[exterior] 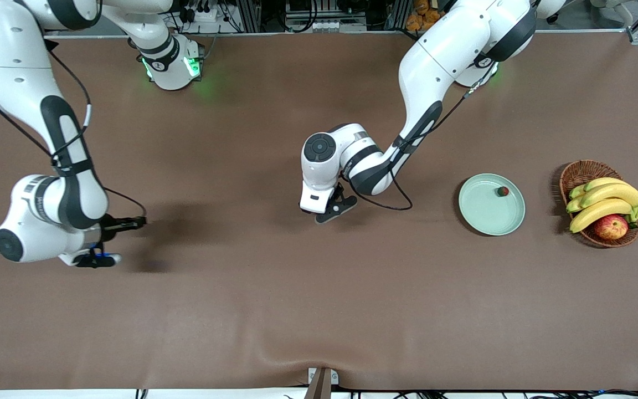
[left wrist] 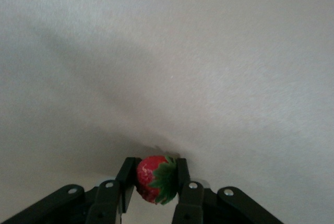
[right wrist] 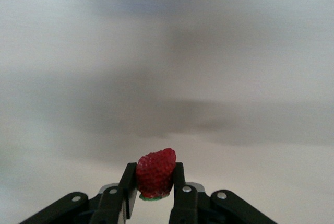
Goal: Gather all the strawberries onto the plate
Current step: 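Carry the strawberry onto the green plate and open the left gripper, then set the last strawberry mid-table with the right gripper while the left gripper returns, then grasp the last strawberry with the left gripper while the right arm retracts, then carry the strawberry onto the green plate and open the left gripper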
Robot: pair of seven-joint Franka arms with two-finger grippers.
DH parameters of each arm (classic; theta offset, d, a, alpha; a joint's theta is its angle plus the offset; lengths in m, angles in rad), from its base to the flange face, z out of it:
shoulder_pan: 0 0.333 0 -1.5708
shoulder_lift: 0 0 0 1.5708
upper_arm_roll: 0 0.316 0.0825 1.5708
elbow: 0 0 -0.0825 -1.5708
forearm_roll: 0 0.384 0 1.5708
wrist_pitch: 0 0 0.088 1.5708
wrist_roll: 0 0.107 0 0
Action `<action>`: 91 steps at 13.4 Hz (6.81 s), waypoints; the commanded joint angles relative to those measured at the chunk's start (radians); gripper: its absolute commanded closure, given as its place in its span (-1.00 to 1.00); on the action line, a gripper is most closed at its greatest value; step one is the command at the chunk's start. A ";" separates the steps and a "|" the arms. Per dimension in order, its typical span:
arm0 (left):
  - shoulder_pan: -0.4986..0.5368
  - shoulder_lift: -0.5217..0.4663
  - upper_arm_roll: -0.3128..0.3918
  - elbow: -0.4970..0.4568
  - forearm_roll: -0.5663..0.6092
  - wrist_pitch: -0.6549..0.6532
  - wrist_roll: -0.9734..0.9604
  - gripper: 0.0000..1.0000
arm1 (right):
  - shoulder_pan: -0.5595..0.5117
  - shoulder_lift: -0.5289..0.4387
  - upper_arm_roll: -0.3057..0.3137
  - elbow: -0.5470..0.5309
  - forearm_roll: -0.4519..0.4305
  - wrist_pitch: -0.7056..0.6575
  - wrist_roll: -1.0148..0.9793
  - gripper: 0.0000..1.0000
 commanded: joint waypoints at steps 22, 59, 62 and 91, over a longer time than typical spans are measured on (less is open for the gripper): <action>0.950 -0.479 -0.150 -0.676 0.025 -0.068 1.228 -1.00 | 0.740 0.105 -0.005 0.008 0.720 0.577 0.400 -0.95; 0.159 -0.246 -0.014 -0.200 -0.057 -0.070 0.514 1.00 | 0.014 -0.587 -0.084 0.206 -0.311 -0.564 0.096 -1.00; 0.273 -0.388 -0.013 -0.351 -0.069 -0.172 0.573 1.00 | 0.017 -0.585 -0.080 0.207 -0.273 -0.555 0.098 -1.00; 0.758 -0.697 -0.192 -0.059 -0.223 -0.702 0.965 -1.00 | 0.032 -0.580 -0.082 0.209 -0.259 -0.532 0.193 -1.00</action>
